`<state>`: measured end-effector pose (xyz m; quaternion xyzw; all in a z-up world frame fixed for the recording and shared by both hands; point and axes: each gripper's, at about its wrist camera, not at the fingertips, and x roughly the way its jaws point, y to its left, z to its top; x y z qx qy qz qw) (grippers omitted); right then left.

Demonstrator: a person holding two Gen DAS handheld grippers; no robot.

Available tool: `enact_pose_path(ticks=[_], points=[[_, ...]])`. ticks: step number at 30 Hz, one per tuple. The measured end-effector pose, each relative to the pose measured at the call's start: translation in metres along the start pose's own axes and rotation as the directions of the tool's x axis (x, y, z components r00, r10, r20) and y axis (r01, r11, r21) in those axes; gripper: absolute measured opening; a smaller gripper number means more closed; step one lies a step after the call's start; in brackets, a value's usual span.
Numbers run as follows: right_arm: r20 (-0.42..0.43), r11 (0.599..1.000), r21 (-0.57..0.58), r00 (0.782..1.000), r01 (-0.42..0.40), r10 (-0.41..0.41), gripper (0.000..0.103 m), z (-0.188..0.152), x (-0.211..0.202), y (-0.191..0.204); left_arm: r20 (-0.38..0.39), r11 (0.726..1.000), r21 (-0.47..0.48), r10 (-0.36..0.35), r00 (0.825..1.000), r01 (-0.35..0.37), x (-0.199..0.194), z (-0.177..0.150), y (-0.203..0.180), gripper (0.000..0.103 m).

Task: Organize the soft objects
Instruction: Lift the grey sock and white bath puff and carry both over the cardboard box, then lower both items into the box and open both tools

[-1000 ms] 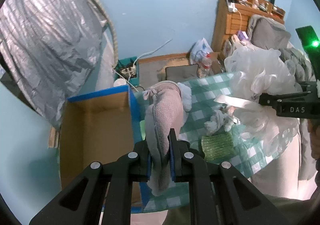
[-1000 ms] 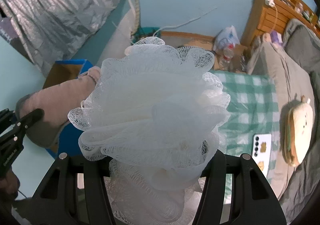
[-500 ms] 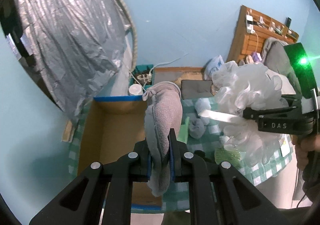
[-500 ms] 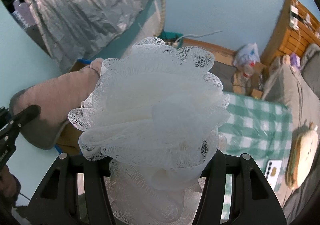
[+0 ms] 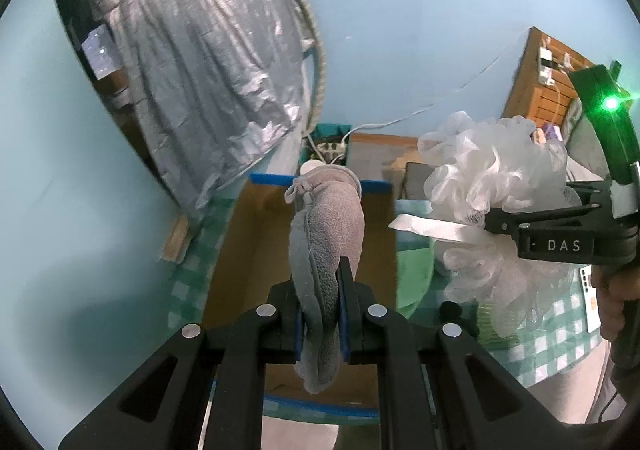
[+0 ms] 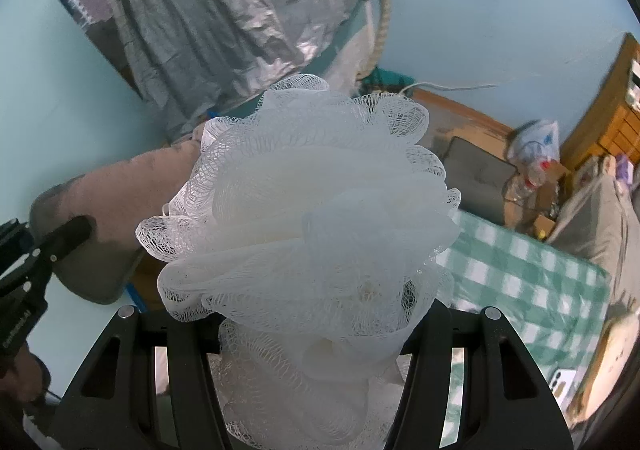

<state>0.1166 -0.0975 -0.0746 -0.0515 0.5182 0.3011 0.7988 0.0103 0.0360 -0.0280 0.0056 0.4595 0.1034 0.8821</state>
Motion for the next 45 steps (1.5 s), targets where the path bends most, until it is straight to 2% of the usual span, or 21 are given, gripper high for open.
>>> enact_pose_path(ticks=[17,33,36,39,40,41,42,43,44,45], points=[[-0.072,0.994,-0.100,0.997,-0.045,0.038,0.056,0.045,0.057,0.068,-0.065,0.998,-0.054,0.036,0.997,-0.039,0.040,-0.019,0.054,0.013],[-0.132,0.994,-0.088,0.990,-0.059,0.047,0.057,0.058,0.109,0.088,-0.155,0.996,-0.076,0.028,0.987,-0.040,0.089,-0.027,0.079,0.013],[-0.139,0.995,-0.077,0.989,-0.060,0.049,0.060,0.058,0.115,0.089,-0.181,0.995,-0.090,0.031,0.983,-0.047,0.099,-0.027,0.083,0.014],[-0.147,0.996,-0.064,0.988,-0.063,0.053,0.070,0.059,0.120,0.089,-0.203,0.993,-0.100,0.035,0.979,-0.057,0.103,-0.029,0.086,0.019],[-0.148,0.996,-0.064,0.988,-0.060,0.050,0.072,0.059,0.121,0.089,-0.204,0.994,-0.098,0.035,0.978,-0.056,0.103,-0.030,0.086,0.026],[-0.147,0.997,-0.064,0.988,-0.050,0.040,0.079,0.060,0.121,0.090,-0.204,0.994,-0.091,0.043,0.978,-0.062,0.102,-0.030,0.086,0.037],[-0.142,0.997,-0.064,0.989,-0.047,0.037,0.083,0.060,0.120,0.091,-0.197,0.994,-0.080,0.058,0.979,-0.075,0.099,-0.030,0.085,0.043],[-0.137,0.997,-0.065,0.990,-0.050,0.041,0.083,0.060,0.119,0.091,-0.187,0.994,-0.069,0.068,0.980,-0.082,0.095,-0.030,0.084,0.056],[-0.135,0.996,-0.065,0.990,-0.054,0.045,0.083,0.061,0.118,0.092,-0.177,0.995,-0.064,0.071,0.982,-0.083,0.092,-0.031,0.084,0.064],[-0.128,0.997,-0.063,0.991,-0.051,0.043,0.083,0.061,0.116,0.092,-0.172,0.995,-0.059,0.073,0.982,-0.085,0.090,-0.031,0.085,0.066]])
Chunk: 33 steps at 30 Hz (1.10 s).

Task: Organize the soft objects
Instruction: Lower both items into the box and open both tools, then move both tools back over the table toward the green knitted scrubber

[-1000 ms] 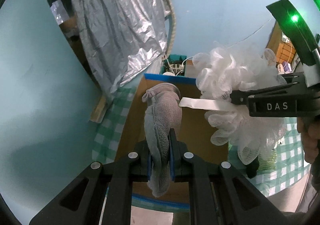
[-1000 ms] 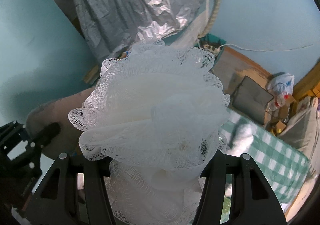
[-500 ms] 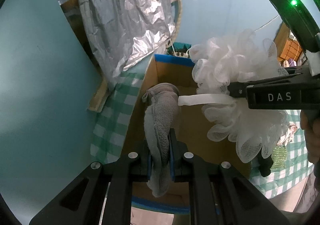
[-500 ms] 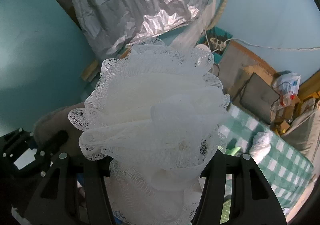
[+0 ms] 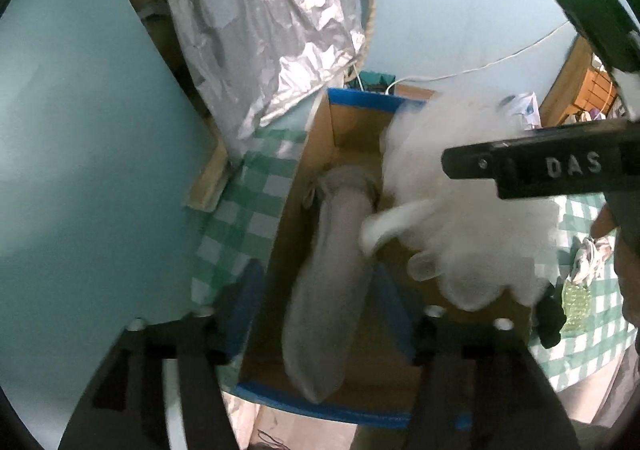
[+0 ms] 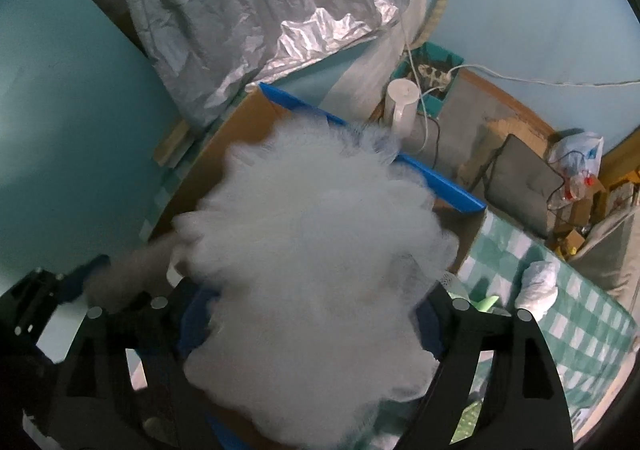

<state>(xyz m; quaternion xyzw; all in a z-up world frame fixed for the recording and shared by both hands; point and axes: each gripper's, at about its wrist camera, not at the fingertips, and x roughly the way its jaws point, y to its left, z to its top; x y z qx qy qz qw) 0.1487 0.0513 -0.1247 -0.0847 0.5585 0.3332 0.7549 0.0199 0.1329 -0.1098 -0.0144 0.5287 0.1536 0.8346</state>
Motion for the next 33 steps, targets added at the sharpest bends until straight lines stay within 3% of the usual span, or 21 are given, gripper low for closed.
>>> enact_pose_path(ticks=[16,33], points=[[0.083,1.000,0.007,0.996,-0.011,0.010,0.083,-0.009,-0.044,0.000,0.004,0.999,-0.011,-0.034,0.999,0.034,-0.026,-0.013,-0.009,0.069],[0.099,0.994,0.092,0.993,0.056,-0.065,0.083,-0.061,-0.084,-0.060,0.025,0.995,0.050,-0.088,0.996,0.086,-0.047,-0.016,-0.050,0.071]])
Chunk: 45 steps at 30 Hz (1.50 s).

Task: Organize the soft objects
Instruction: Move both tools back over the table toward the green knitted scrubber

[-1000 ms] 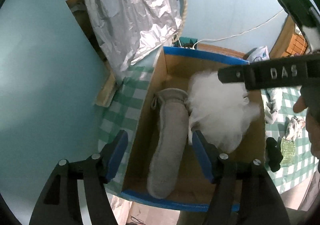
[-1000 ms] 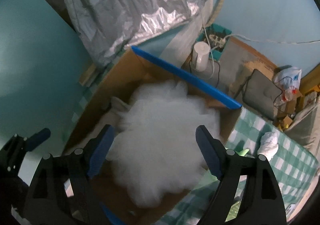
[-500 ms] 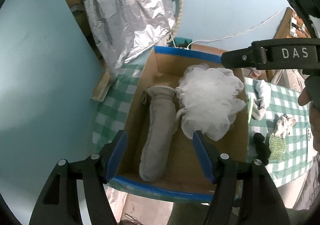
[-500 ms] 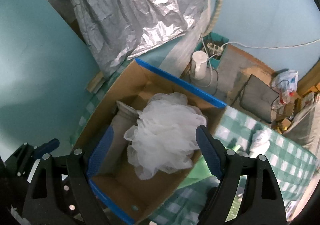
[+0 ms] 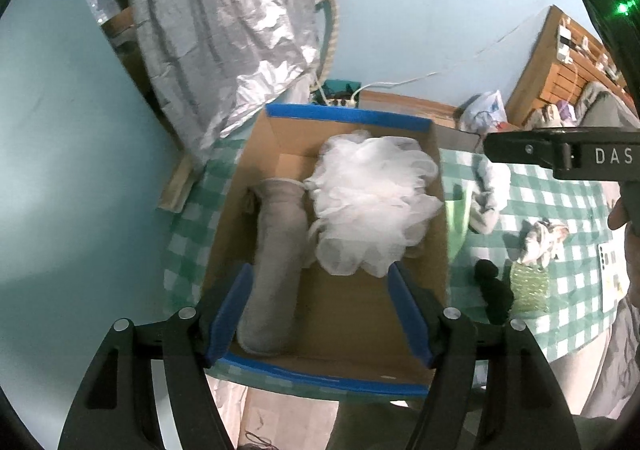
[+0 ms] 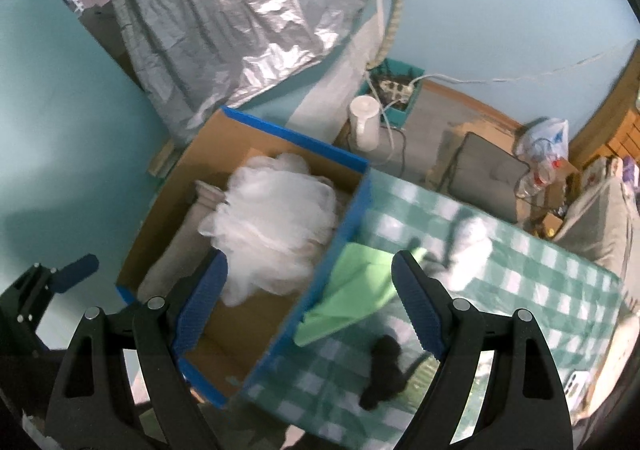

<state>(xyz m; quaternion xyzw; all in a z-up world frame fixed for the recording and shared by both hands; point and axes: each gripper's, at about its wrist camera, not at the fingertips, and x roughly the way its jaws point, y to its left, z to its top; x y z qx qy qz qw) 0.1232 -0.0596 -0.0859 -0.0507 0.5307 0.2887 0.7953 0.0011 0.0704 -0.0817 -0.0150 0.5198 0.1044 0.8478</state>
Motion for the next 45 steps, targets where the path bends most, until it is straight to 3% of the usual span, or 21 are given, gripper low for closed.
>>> enact_pose_path(ticks=[26,45], points=[[-0.046,0.973,0.198,0.993,0.118,-0.111,0.083,-0.090,-0.039,-0.122,-0.074,0.971,0.209,-0.100,0.992,0.113,0.011,-0.003,-0.113,0.078],[-0.159,0.942,0.303,0.982,0.147,-0.102,0.083,-0.144,0.003,-0.152,-0.201,0.956,0.243,-0.115,0.973,0.163,0.049,-0.007,-0.153,0.081]])
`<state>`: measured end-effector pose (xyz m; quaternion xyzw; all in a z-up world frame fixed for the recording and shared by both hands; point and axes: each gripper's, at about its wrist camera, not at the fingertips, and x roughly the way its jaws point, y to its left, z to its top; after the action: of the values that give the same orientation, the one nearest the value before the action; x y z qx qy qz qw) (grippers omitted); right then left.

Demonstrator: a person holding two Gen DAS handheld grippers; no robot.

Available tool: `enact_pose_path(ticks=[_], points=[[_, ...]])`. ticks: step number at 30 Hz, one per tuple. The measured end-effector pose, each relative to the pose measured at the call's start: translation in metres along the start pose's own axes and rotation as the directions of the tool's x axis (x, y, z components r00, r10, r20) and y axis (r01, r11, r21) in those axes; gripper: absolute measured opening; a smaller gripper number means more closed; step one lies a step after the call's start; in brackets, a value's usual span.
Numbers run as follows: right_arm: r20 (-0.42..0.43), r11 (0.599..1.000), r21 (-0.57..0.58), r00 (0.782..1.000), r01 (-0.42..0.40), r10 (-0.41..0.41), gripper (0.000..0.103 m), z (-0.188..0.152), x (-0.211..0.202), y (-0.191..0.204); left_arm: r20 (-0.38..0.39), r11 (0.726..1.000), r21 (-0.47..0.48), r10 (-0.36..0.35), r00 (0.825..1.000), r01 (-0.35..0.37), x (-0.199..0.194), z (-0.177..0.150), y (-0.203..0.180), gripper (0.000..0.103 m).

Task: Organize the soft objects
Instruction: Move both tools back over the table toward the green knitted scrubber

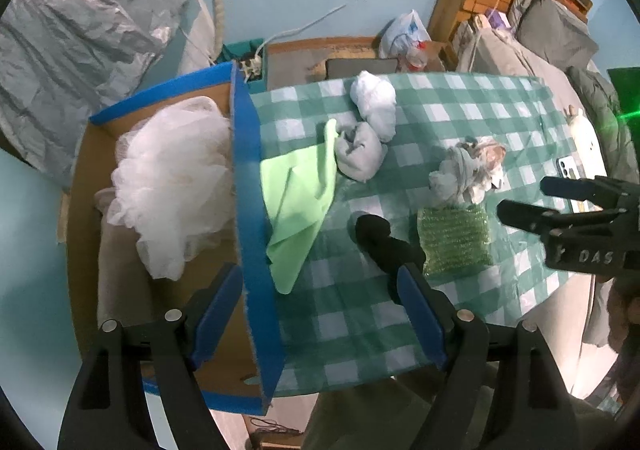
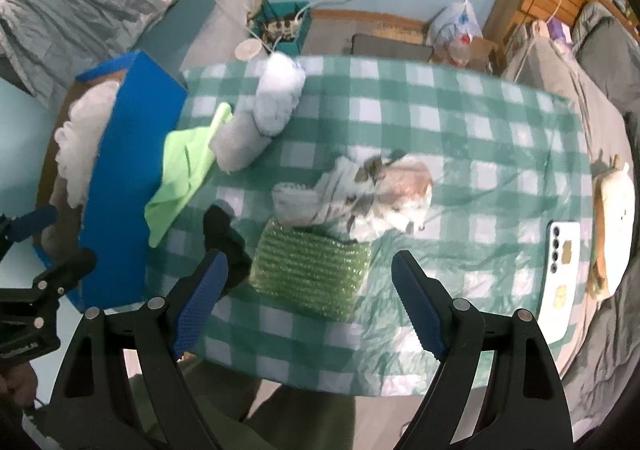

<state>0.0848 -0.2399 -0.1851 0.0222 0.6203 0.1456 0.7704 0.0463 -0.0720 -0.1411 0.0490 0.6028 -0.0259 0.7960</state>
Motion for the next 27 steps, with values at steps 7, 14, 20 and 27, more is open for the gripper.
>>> enact_pose_path(ticks=[7,14,20,27], points=[[-0.051,1.000,0.018,0.999,-0.011,0.012,0.083,-0.008,0.028,0.000,-0.030,0.998,0.054,0.030,0.999,-0.029,0.023,0.003,-0.013,0.081],[-0.098,1.000,0.023,0.995,0.011,-0.008,0.083,-0.012,0.058,-0.003,-0.056,0.997,0.069,0.032,0.998,-0.028,0.046,0.003,-0.017,0.081],[-0.112,0.999,0.019,0.993,0.027,-0.024,0.083,-0.015,0.074,-0.005,-0.090,0.998,0.063,0.024,0.996,-0.019,0.065,-0.001,-0.020,0.081],[-0.129,0.999,0.001,0.991,0.045,-0.044,0.083,-0.016,0.092,-0.005,-0.117,0.999,0.049,0.010,0.993,-0.004,0.080,-0.001,-0.021,0.081]])
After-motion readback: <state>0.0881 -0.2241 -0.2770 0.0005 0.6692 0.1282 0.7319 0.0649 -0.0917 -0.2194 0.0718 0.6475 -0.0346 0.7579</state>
